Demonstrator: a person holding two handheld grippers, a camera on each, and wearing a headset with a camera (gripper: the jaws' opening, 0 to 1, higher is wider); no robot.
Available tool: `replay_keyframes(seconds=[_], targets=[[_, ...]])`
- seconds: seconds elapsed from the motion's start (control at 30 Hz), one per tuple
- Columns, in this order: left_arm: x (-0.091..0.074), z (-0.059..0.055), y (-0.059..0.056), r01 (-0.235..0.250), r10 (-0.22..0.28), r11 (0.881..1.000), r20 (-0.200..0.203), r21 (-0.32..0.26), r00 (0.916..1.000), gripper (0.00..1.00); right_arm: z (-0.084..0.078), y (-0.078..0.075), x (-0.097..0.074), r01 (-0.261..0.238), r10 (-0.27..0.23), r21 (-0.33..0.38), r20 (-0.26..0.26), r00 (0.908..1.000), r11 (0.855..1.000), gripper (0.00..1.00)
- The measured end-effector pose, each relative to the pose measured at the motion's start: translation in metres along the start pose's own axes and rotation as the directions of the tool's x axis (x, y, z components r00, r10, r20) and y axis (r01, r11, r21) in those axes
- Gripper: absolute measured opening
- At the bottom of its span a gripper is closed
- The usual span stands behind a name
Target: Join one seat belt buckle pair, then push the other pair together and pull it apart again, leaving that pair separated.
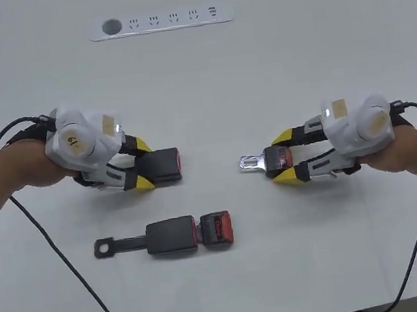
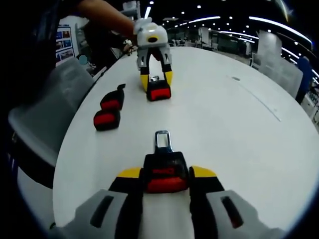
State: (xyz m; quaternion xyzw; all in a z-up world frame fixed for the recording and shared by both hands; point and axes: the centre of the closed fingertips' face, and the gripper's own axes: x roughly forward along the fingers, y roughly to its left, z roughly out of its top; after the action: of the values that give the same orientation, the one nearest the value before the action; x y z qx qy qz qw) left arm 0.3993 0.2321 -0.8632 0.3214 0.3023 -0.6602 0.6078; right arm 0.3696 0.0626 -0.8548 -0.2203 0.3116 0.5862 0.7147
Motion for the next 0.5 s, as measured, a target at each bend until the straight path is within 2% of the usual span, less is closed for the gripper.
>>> replay_keyframes(seconds=[0.17, 0.5], targets=[[-0.003, 0.002, -0.001, 0.009, -0.009, 1.0, 0.001, 0.011, 1.0, 0.34, 0.001, 0.0, 0.002, -0.001, 0.001, 0.002, 0.004, 1.0, 1.0, 0.36], [-0.006, 0.002, -0.002, 0.015, -0.015, 1.0, -0.007, 0.015, 0.9999, 0.33, 0.016, 0.004, 0.018, -0.024, 0.024, -0.014, 0.019, 0.9995, 1.0, 0.36]])
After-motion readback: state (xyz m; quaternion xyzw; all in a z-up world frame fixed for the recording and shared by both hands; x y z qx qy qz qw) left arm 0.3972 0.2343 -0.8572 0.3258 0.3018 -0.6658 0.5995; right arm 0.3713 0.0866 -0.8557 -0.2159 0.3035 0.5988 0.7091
